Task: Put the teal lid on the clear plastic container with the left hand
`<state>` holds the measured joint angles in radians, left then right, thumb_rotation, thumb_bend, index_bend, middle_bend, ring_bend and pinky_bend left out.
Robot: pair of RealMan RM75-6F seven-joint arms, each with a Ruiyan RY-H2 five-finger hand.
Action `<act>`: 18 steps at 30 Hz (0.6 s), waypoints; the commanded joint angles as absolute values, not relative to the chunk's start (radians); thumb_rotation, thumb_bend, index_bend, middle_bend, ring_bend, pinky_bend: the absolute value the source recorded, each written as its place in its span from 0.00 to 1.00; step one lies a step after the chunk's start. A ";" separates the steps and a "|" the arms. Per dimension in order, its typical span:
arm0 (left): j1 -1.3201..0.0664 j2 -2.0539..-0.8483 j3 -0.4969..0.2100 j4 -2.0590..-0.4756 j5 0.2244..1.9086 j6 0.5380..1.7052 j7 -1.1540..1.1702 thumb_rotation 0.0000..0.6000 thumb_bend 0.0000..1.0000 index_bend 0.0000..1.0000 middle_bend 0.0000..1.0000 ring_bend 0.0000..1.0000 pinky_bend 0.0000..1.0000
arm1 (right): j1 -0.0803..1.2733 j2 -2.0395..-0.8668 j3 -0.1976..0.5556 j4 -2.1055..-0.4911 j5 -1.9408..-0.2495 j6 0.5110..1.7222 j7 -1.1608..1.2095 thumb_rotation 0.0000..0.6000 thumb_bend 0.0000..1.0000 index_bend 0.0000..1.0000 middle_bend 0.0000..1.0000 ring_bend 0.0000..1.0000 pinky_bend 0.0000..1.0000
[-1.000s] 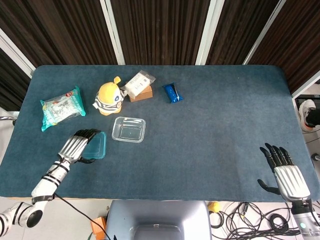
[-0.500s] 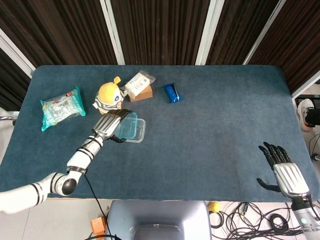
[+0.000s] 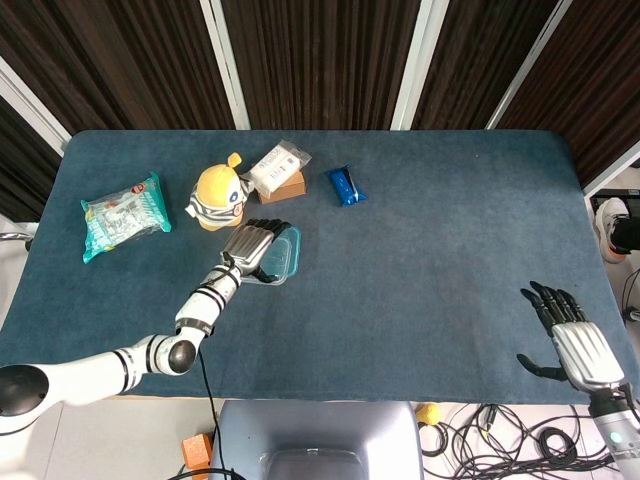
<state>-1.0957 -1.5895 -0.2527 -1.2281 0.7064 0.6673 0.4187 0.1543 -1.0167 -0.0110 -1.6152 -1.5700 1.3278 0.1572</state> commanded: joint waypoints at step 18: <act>-1.177 -1.551 -0.150 -1.265 0.474 0.678 0.546 1.00 0.28 0.42 0.66 0.62 0.51 | 0.148 -1.011 -0.020 -1.605 -1.587 1.347 0.182 1.00 0.15 0.00 0.00 0.00 0.00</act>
